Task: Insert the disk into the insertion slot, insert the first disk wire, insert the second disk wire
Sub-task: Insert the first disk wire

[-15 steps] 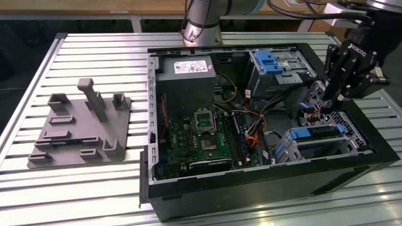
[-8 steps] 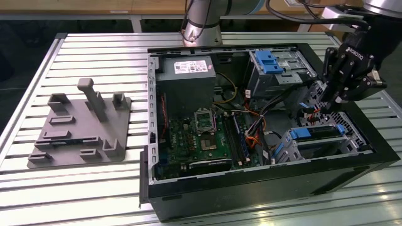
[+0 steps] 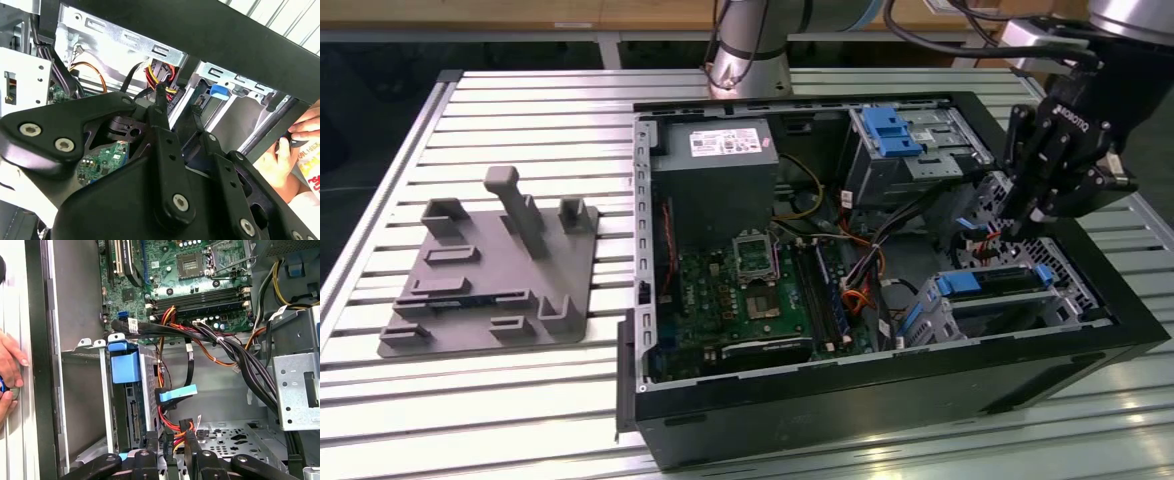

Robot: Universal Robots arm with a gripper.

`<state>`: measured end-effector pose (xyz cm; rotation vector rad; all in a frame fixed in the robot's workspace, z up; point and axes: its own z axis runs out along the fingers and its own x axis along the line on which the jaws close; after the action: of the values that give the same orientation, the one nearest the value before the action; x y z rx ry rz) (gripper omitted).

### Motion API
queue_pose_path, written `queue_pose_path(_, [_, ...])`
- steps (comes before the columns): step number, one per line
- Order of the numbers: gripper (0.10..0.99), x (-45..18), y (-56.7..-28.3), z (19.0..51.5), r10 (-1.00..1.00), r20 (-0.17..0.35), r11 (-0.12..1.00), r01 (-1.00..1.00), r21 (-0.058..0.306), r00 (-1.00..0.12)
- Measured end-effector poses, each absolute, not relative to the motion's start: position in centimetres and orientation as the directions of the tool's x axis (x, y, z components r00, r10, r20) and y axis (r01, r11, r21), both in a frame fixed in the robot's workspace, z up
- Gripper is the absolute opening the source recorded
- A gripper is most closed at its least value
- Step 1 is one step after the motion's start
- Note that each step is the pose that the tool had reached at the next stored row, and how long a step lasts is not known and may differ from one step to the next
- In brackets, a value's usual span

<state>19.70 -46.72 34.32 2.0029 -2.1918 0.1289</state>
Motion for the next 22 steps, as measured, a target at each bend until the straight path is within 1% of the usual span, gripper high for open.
queue_pose_path(10, [0.349,19.89,-46.71,34.03,-0.976,0.183,0.129,-0.99,0.05,-0.118])
queue_pose_path(22, [0.349,20.04,-46.71,33.7,-0.975,0.189,0.131,-0.99,0.049,-0.12])
